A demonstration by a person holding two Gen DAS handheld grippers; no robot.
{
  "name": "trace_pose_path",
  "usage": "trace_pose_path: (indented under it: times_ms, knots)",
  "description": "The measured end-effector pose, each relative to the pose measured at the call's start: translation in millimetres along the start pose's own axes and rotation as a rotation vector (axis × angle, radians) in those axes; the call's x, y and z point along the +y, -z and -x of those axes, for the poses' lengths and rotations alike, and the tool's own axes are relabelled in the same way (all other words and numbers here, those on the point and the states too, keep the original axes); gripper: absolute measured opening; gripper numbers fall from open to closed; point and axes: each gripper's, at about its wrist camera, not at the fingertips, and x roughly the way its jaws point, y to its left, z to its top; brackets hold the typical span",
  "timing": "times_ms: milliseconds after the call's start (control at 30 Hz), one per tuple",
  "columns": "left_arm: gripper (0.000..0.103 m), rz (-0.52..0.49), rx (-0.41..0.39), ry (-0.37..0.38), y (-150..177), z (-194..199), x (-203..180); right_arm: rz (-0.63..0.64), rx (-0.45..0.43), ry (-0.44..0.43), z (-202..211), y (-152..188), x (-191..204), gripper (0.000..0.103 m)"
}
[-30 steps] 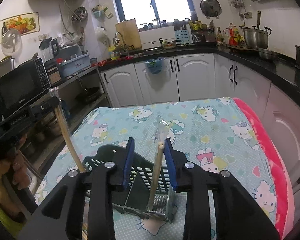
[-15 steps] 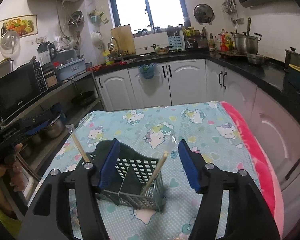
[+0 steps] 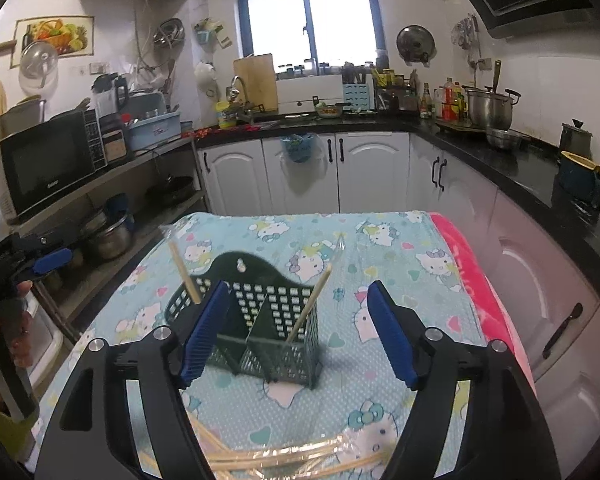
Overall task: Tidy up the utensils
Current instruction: 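Lower the left tool's chopstick into the green holder and open the left tool, then move both open tools down to the chopstick pile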
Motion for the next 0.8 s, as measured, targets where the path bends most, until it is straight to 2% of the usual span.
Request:
trace_pose_path:
  times_ms: [433,800]
  knots:
    - [0.092,0.076,0.067,-0.037,47,20,21,0.013,0.094,-0.023,19,45,9,0.072]
    - [0.092,0.109,0.170,-0.065,90,16,37,0.008,0.173,-0.035,19,84,15,0.072]
